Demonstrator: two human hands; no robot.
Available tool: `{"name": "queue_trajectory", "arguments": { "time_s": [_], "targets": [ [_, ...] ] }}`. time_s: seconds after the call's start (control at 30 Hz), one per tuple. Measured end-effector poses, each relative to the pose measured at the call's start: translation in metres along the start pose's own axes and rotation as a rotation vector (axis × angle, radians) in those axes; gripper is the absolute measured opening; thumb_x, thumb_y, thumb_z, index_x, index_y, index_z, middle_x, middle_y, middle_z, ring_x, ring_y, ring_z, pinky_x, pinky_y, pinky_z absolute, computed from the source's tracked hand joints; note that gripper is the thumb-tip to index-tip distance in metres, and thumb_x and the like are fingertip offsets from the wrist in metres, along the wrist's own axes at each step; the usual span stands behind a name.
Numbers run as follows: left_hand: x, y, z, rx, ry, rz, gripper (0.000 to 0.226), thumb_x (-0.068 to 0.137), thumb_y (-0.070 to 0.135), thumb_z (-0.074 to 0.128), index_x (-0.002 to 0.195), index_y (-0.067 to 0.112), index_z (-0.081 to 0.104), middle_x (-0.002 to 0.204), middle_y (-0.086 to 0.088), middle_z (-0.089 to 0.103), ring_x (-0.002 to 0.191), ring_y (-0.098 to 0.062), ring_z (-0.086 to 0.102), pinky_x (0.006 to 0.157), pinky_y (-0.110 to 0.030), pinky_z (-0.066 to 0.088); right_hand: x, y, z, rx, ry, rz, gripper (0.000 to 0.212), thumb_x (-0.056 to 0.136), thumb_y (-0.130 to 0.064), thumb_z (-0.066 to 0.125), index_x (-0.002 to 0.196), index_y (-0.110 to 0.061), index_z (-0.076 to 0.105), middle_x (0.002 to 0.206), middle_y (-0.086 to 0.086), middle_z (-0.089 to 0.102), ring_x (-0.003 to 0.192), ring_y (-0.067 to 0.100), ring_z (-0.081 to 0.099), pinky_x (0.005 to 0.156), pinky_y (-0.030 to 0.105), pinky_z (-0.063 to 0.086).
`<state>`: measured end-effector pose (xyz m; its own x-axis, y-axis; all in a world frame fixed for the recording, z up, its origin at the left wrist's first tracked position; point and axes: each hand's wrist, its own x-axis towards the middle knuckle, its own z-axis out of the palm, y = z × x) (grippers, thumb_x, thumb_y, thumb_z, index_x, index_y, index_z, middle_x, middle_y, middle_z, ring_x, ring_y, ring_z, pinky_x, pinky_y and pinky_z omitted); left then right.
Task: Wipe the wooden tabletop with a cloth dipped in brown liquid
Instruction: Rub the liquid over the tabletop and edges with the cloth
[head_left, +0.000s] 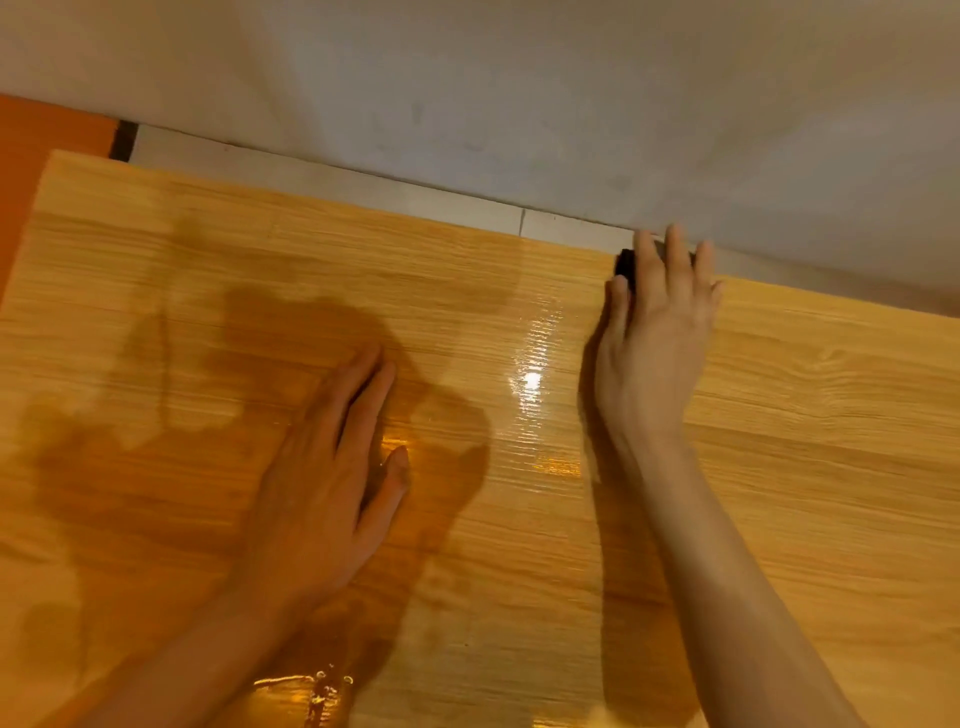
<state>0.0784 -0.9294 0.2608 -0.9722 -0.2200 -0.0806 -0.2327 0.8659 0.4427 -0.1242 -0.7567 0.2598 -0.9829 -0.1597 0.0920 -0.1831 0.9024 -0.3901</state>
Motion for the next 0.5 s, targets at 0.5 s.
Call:
{"name": "queue_trajectory", "arguments": {
  "time_s": [0.5],
  "targets": [
    [0.066,-0.071,-0.034,0.051,0.128,-0.047,0.063,0.101,0.039,0.036,0.153,0.002,0.034,0.163,-0.016,0.026,0.15,-0.033,0.026,0.121,-0.056,0.027,0.05,0.019,-0.023,-0.092,-0.199,-0.019,0.045,0.102,-0.043,0.035,0.113,-0.008,0.06,0.112,0.019,0.063,0.104,0.037,0.055,0.079,0.038,0.039]
  ]
}}
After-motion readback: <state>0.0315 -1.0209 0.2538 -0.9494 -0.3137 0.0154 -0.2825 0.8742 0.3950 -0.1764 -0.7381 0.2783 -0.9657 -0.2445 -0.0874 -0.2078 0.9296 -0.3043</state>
